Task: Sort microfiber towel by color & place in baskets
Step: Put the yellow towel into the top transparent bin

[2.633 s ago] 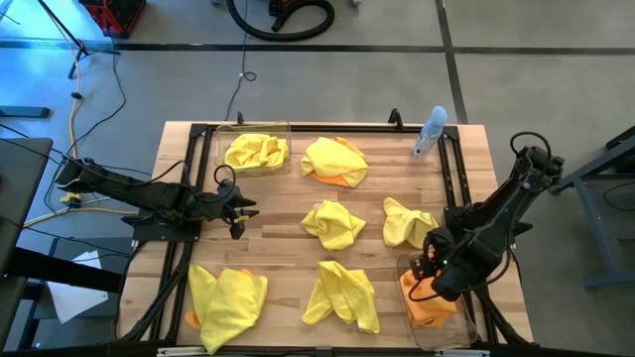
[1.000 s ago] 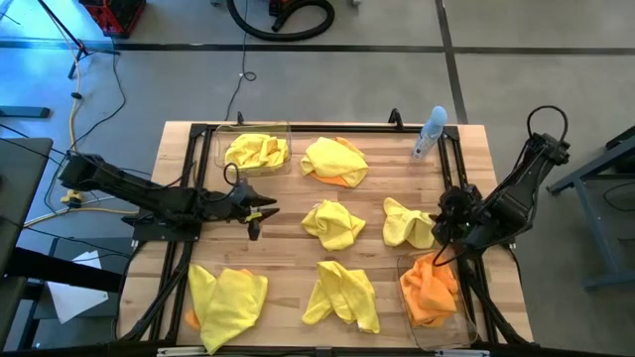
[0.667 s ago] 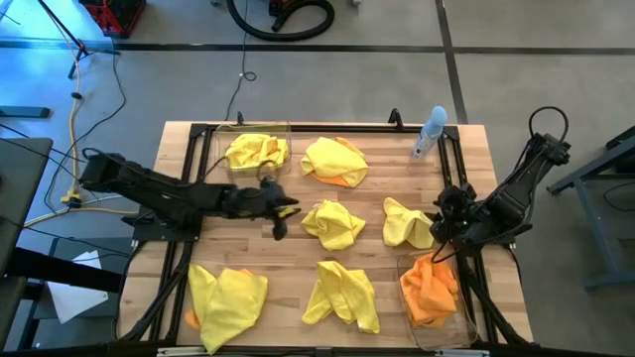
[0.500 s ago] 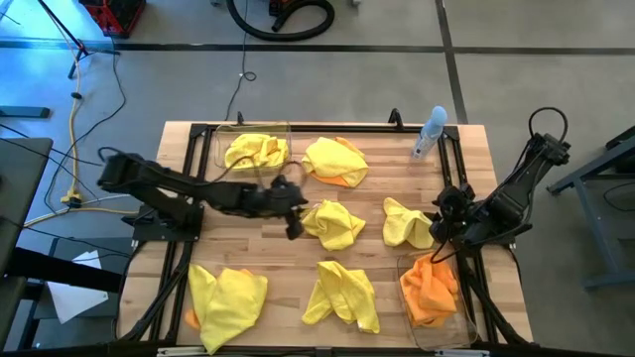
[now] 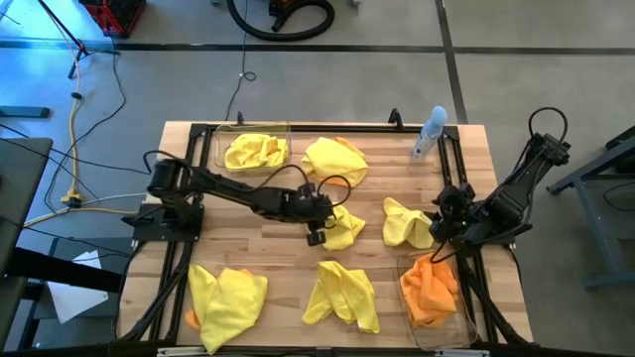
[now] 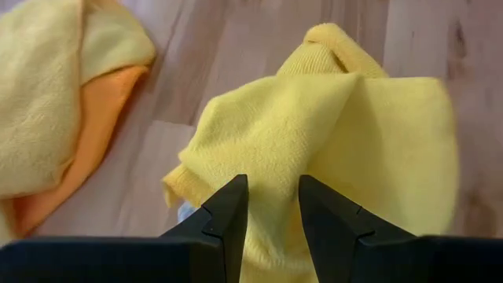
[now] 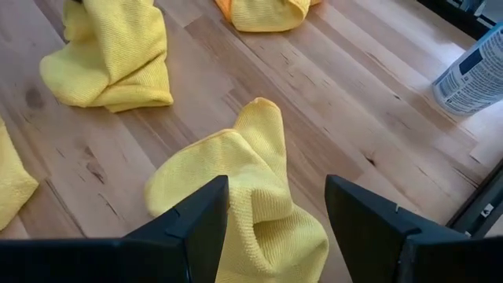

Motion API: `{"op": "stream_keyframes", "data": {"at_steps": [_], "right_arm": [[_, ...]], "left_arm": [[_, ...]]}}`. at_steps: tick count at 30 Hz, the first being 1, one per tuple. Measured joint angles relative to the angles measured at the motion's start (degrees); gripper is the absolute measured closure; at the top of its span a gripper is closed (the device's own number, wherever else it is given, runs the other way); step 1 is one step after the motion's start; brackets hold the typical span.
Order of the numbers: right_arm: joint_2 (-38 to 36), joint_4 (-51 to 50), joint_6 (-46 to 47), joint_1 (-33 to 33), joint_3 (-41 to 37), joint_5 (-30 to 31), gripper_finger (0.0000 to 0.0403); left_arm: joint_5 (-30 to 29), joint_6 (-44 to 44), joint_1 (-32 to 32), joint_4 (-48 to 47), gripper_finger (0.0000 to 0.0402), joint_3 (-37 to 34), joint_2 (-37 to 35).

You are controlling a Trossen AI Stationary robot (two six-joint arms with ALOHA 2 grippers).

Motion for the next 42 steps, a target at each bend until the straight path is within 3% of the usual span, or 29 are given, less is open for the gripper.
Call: {"op": "stream_keyframes", "data": {"at_steps": [5, 9, 12, 20, 28, 32, 42], "right_arm": [[0.02, 0.64, -1.32, 0.0, 0.0, 3.86, 0.0195], [0.11, 6.88, -7.41, 0.0, 0.0, 8.31, 0.0216], [0.39, 14.09, -13.67, -0.02, 0.0, 11.14, 0.0255], [4.77, 27.08, -24.17, -1.86, 0.0, 12.4, 0.0392], [13.46, 33.32, -24.58, -4.91, -0.21, 12.03, 0.0389], [15.5, 41.16, -29.62, -6.92, -3.68, 8.54, 0.04], [12.4, 80.56, -53.9, -16.94, -17.92, -7.31, 0.0402]], "left_arm": [[0.02, 3.2, 0.04, -1.3, 0.0306, 0.64, 2.06], [0.0, 3.18, -0.2, -4.05, 0.0347, 0.64, 1.93], [0.0, 3.25, -0.18, -5.0, 0.0391, 0.62, 1.92], [-0.56, 5.11, -0.18, -6.29, 0.0401, 0.62, 1.23], [-3.34, 5.19, -0.18, -10.1, 0.0401, 0.61, -2.47], [-4.91, 5.17, -0.18, -14.25, 0.0401, 0.58, -6.72], [-12.46, 3.81, -0.02, -24.67, 0.0401, 0.58, -21.74]]}}
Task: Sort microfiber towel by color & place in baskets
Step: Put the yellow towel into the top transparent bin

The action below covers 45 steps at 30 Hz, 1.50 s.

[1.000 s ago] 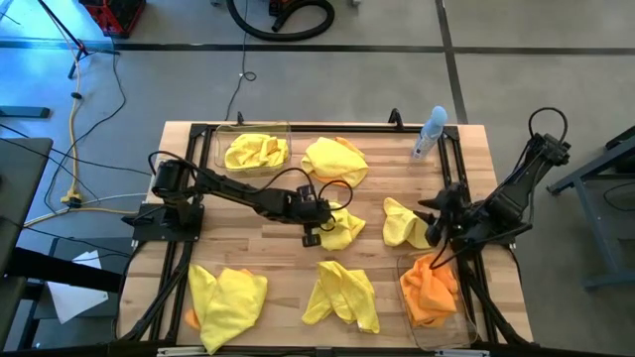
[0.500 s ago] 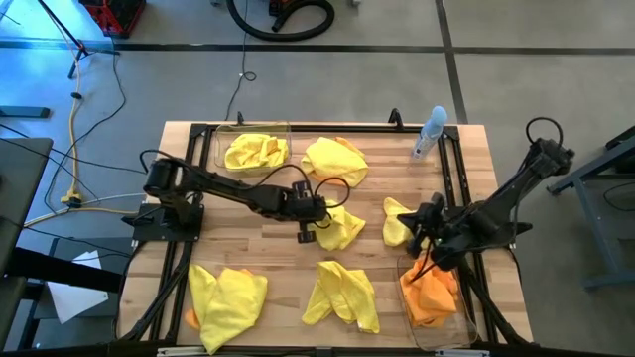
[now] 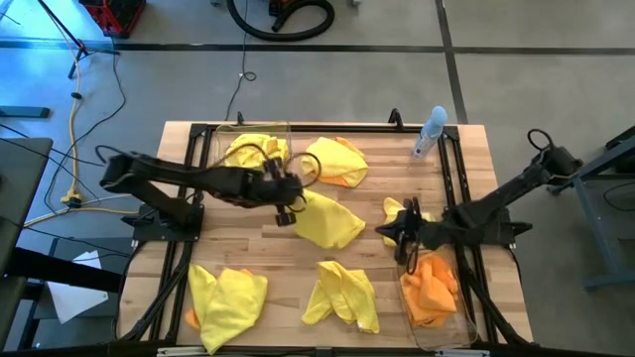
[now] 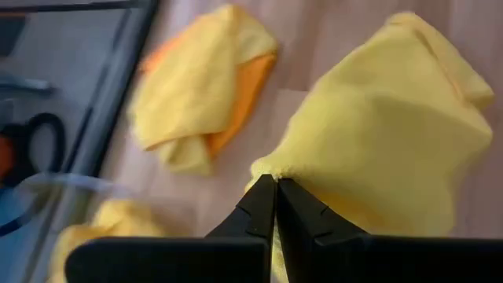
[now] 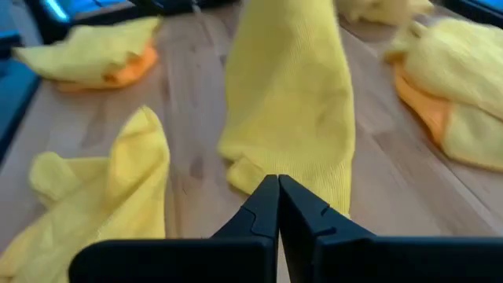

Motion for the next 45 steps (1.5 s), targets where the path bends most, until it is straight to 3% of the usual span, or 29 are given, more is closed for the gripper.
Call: {"op": "stream_keyframes", "data": {"at_steps": [6, 10, 17, 22, 30, 34, 45], "right_arm": [[0.07, 6.19, -3.93, -4.54, -2.51, -5.28, 0.0402], [0.08, 6.19, -3.95, -5.16, -2.8, -5.47, 0.0403], [0.08, 7.39, -7.27, -5.14, -2.81, -5.47, 0.0403], [0.08, 7.61, -7.59, -5.14, -2.82, -5.47, 0.0403], [0.08, 7.58, -8.02, -5.14, -2.82, -5.47, 0.0403], [0.08, 7.56, -8.87, -5.14, -2.82, -5.47, 0.0403], [0.08, 7.29, -8.91, -5.14, -2.82, -5.47, 0.0403]], "left_arm": [[-8.95, -1.11, 1.85, -5.48, 0.0401, 0.0, -10.75], [-13.07, 1.85, 5.16, -2.44, 0.0401, 0.0, -18.07], [-13.6, 12.24, 13.2, 9.62, 0.0401, 0.02, -27.04], [-10.48, 15.79, 19.33, 10.59, 0.0401, 0.02, -29.33], [-10.32, 15.24, 28.82, 8.32, 0.0401, 0.02, -28.2], [-4.91, 14.69, 32.51, 8.67, 0.0401, 0.02, -26.0], [4.64, 9.4, 37.46, 8.41, 0.0401, 0.02, -10.66]]}}
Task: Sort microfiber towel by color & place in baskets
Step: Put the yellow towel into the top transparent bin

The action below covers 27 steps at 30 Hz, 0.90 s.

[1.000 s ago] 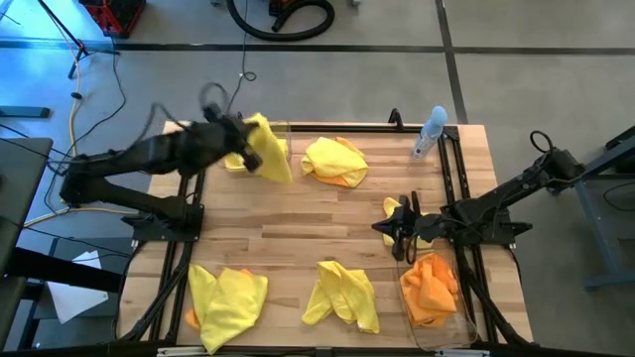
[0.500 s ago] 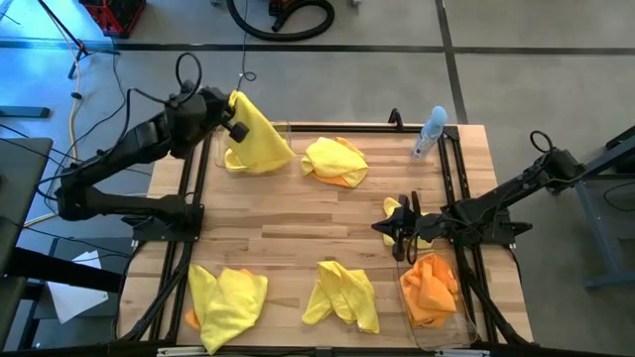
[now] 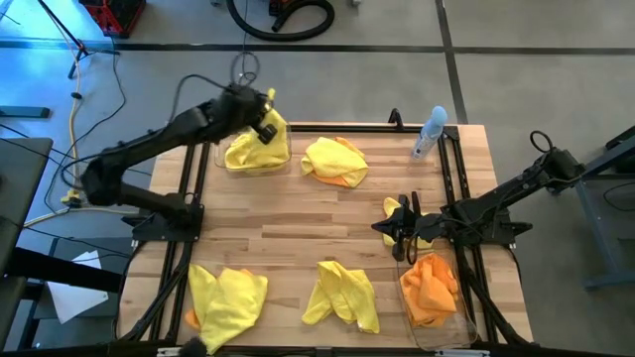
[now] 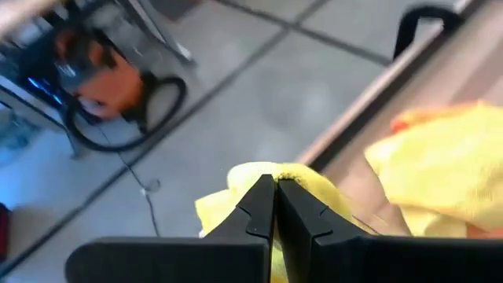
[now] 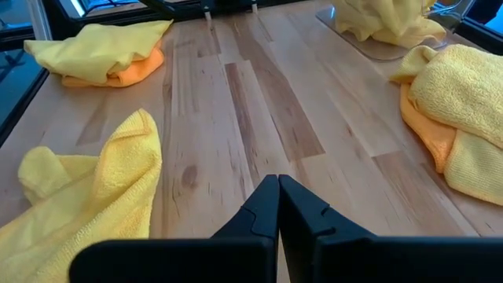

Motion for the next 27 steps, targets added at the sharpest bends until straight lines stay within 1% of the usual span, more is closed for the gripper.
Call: {"op": "stream_keyframes", "data": {"at_steps": [3, 5, 11, 16, 22, 25, 27], "right_arm": [[0.0, -0.19, -0.01, 0.0, 0.0, 0.0, 0.0403], [0.0, -0.37, -0.01, 0.0, 0.0, 0.0, 0.0403], [0.0, -1.63, 0.01, 0.0, 0.0, 0.02, 0.0403], [0.0, -1.84, -0.01, 0.0, 0.0, 0.02, 0.0403], [0.0, -1.87, -0.01, 0.0, 0.0, 0.02, 0.0403], [0.0, -1.87, -0.21, -0.08, 0.0, 0.02, 0.0403], [0.0, -1.88, -0.19, -0.4, 0.0, 0.02, 0.0403]], "left_arm": [[0.43, -1.06, 0.33, -1.9, 0.0401, 0.0, 4.63], [2.07, -1.95, 0.47, -3.87, 0.0401, 0.0, 7.52], [10.55, -2.22, 1.9, -9.39, 0.0401, -0.02, 14.81], [10.88, -2.22, 2.86, -7.07, 0.0401, 0.0, 19.64], [13.73, -1.77, 3.96, -6.04, 0.0401, 0.0, 23.87], [16.37, -1.69, 4.55, -5.9, 0.0401, -0.02, 25.41], [16.69, -1.67, 4.58, -5.19, 0.0401, 0.0, 26.29]]}}
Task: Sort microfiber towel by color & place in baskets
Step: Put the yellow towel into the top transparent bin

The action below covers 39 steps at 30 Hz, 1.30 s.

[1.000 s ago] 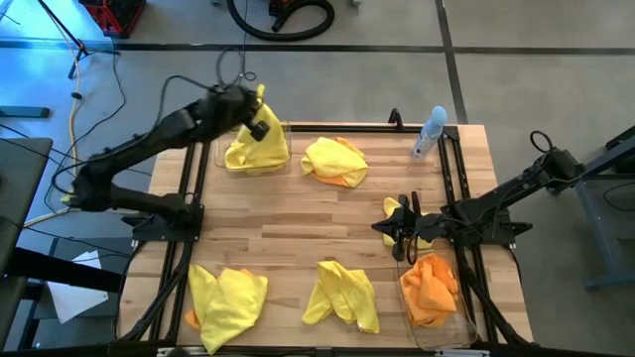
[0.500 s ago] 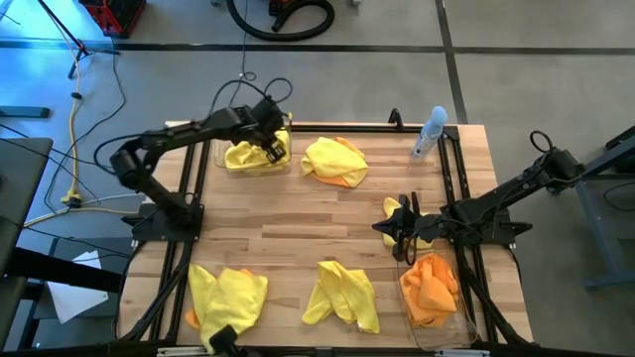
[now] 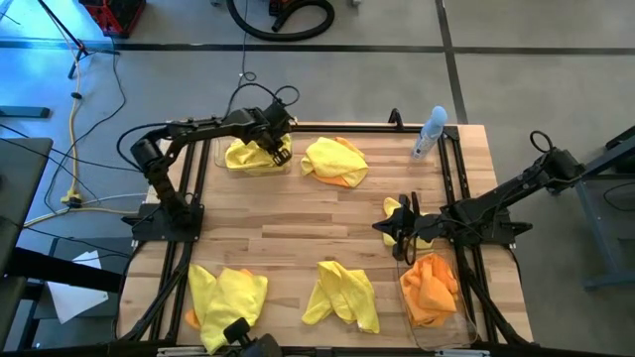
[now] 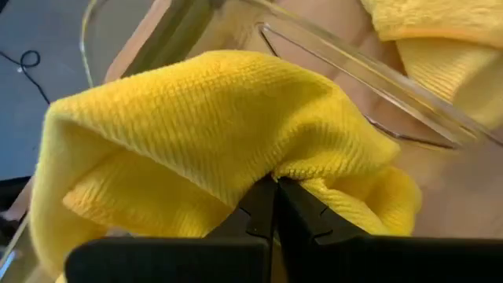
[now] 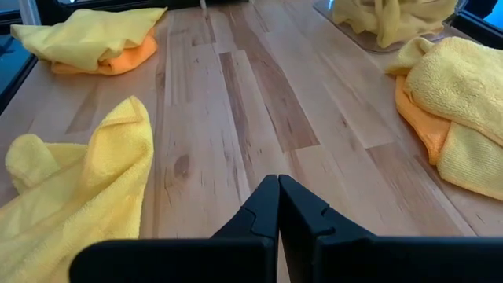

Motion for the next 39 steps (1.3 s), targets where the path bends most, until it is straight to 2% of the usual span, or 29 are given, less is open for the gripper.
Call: {"op": "stream_keyframes", "data": {"at_steps": [9, 20, 31, 39], "right_arm": [[0.0, -0.45, 0.2, -1.29, 0.0, -0.75, 0.0403], [0.0, -0.48, 0.2, -1.46, 0.0, -0.94, 0.0403], [0.0, -0.69, 0.22, -1.46, 0.0, -1.14, 0.0403], [0.0, -0.72, 0.22, -1.46, 0.0, -1.11, 0.0403]], "left_arm": [[-0.07, 0.1, -0.07, 0.59, 0.0395, -0.02, 2.63], [2.16, -0.5, 0.11, 1.28, 0.0309, -0.02, 2.43], [1.8, -0.86, 0.04, -1.16, 0.03, -0.02, -7.42], [1.1, -6.25, -0.62, -5.87, 0.03, -0.02, -14.71]]}}
